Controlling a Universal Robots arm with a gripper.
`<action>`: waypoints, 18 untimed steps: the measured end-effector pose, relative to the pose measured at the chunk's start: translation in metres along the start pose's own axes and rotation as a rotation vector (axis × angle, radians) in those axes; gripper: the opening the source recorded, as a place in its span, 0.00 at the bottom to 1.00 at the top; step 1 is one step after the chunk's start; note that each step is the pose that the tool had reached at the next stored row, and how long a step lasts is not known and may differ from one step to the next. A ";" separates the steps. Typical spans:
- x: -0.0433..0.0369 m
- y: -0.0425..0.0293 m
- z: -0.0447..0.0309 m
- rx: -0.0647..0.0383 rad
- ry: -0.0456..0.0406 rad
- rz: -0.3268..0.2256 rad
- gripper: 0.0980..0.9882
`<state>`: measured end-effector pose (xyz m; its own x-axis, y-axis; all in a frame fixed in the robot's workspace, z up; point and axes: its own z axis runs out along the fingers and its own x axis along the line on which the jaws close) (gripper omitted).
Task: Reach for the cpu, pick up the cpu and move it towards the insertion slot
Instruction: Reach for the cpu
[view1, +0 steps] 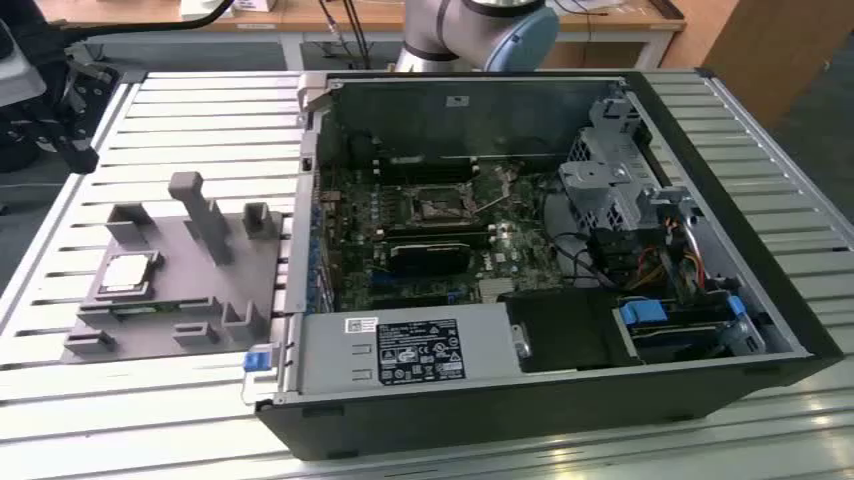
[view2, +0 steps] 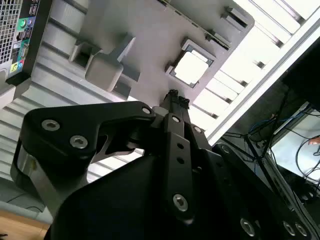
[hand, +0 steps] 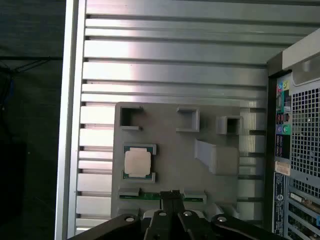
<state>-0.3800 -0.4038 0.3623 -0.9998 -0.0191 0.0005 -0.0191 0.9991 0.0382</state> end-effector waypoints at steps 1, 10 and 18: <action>0.0000 0.0000 0.0000 0.000 0.0000 0.000 0.01; 0.0011 -0.0007 0.0027 0.000 0.0002 0.000 0.01; 0.0118 -0.0030 0.0110 0.000 0.0000 0.000 0.01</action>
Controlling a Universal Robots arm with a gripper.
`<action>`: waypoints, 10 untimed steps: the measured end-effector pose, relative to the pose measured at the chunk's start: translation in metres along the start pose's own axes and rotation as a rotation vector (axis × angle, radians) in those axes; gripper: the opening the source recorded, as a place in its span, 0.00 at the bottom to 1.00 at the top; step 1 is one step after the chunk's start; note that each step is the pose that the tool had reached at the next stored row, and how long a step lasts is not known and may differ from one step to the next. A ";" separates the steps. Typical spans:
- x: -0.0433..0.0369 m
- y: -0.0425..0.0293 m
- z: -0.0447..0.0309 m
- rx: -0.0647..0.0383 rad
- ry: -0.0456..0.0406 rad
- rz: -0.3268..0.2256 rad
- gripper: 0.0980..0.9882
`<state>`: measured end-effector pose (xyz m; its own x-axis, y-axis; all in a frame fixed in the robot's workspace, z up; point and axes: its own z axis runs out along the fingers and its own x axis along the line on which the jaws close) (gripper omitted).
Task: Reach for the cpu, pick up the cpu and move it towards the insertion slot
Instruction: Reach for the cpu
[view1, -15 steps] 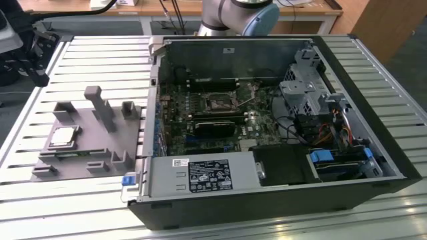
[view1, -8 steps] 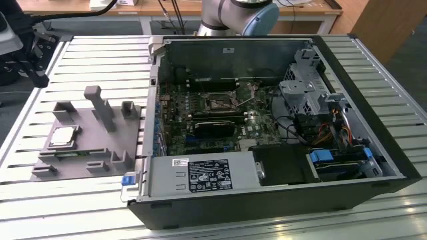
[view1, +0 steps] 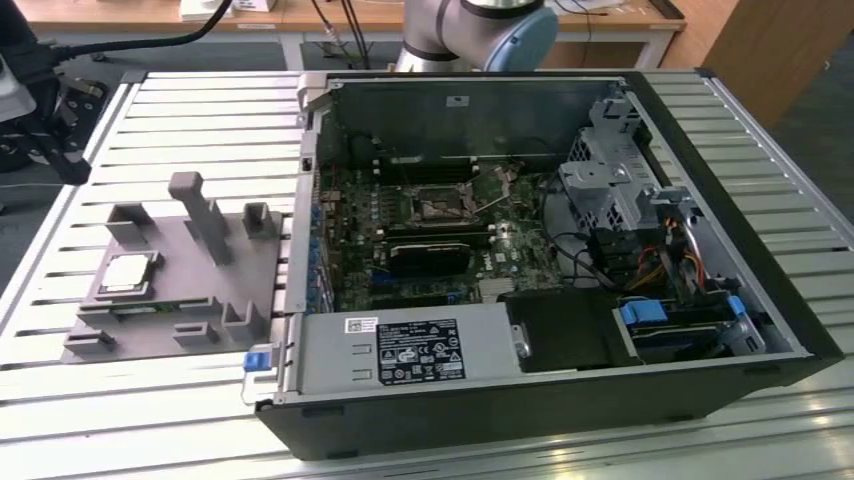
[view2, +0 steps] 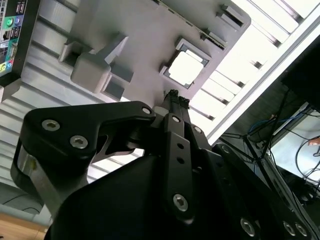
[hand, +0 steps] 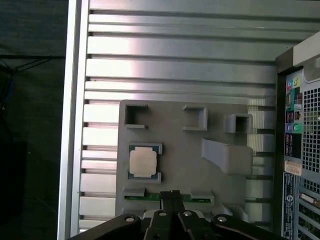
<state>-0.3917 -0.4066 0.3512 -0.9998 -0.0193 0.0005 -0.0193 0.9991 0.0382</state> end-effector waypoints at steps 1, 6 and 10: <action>0.0015 0.0000 0.0009 0.000 -0.0001 0.000 0.01; 0.0099 -0.0001 0.0059 -0.001 -0.0001 0.000 0.01; 0.0160 0.0000 0.0088 -0.002 -0.0002 0.000 0.01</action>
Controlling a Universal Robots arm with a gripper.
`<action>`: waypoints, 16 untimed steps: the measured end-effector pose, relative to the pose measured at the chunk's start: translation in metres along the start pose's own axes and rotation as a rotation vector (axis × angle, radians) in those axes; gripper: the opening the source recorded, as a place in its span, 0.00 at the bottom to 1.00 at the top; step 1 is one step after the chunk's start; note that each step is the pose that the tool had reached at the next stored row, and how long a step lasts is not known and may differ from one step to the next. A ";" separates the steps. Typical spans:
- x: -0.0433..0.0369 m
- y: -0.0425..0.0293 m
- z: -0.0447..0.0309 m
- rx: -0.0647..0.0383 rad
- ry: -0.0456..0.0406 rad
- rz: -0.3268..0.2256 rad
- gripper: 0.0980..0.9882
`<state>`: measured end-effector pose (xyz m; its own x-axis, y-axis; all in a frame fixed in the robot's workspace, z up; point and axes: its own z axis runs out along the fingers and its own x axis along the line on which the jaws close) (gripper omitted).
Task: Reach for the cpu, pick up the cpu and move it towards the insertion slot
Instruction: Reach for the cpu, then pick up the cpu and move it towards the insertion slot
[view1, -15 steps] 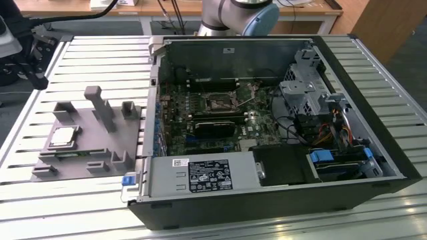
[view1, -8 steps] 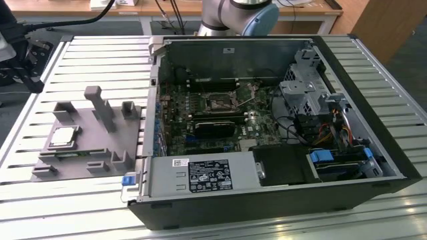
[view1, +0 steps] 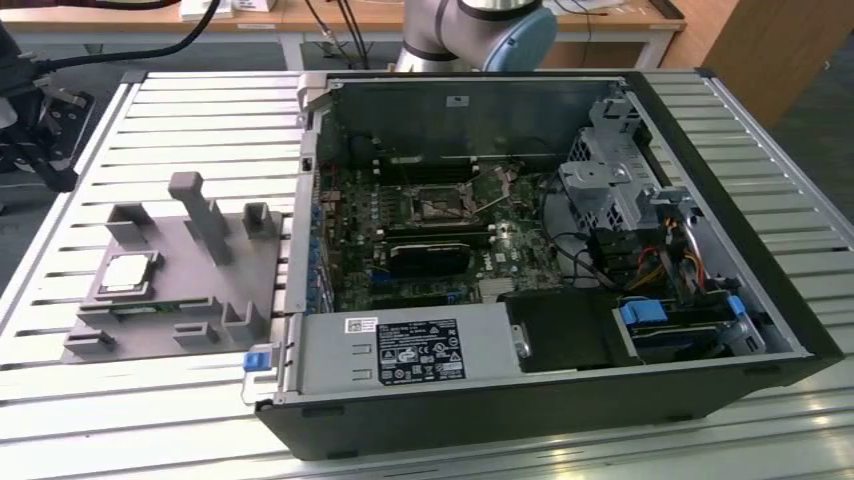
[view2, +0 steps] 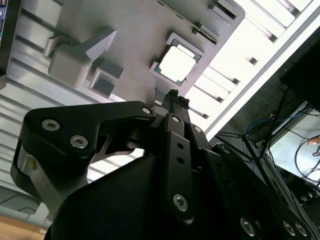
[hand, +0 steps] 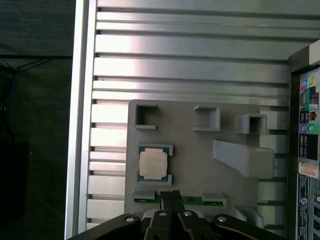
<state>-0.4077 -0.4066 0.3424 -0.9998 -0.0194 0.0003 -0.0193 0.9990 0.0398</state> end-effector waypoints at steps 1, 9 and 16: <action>0.0006 0.0000 0.0005 -0.001 -0.0001 0.000 0.01; 0.0011 -0.0003 0.0072 -0.001 0.0000 0.000 0.08; 0.0041 -0.0009 0.0156 -0.001 0.0002 0.000 0.35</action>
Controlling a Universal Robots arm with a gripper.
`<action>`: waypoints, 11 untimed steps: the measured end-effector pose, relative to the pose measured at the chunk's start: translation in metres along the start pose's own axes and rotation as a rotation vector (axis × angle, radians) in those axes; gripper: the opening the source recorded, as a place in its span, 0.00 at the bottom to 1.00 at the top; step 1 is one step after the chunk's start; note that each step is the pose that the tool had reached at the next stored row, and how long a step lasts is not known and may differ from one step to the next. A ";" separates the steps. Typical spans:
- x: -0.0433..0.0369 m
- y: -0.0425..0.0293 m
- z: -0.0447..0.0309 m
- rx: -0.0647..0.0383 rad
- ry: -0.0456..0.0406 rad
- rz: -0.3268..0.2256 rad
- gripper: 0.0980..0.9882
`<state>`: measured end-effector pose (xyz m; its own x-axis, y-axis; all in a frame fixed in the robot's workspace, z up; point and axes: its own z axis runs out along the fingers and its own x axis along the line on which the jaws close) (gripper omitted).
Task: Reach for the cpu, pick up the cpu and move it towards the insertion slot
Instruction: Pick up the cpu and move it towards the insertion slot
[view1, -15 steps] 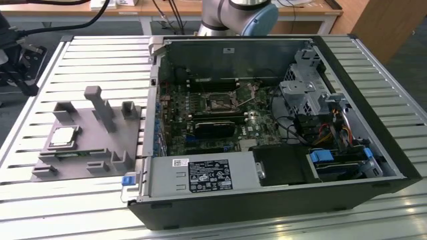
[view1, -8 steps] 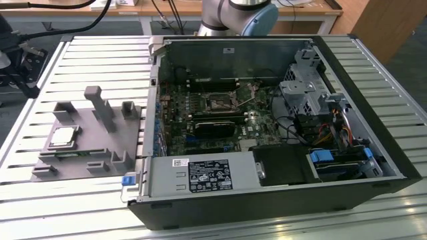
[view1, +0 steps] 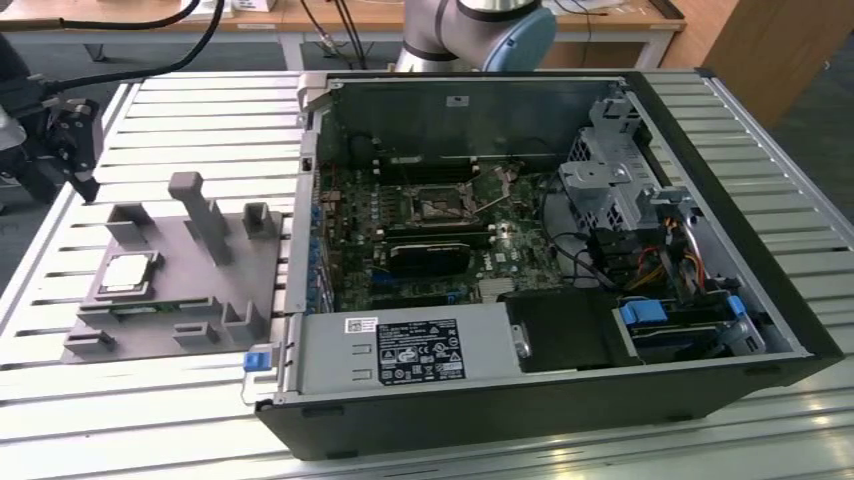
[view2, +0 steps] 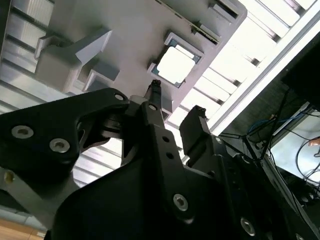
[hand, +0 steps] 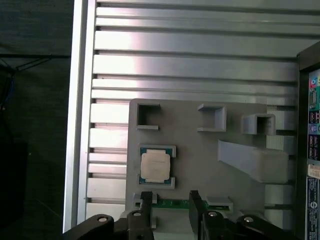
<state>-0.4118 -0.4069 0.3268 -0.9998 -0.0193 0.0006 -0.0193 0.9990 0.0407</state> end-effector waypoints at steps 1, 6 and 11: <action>0.0015 -0.0003 0.0016 0.000 -0.0004 0.000 0.41; 0.0079 -0.0011 0.0099 0.000 -0.0012 0.000 0.61; 0.0120 -0.0015 0.0190 -0.001 -0.0013 0.000 0.75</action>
<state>-0.4239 -0.4079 0.3078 -0.9998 -0.0194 -0.0007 -0.0194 0.9989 0.0415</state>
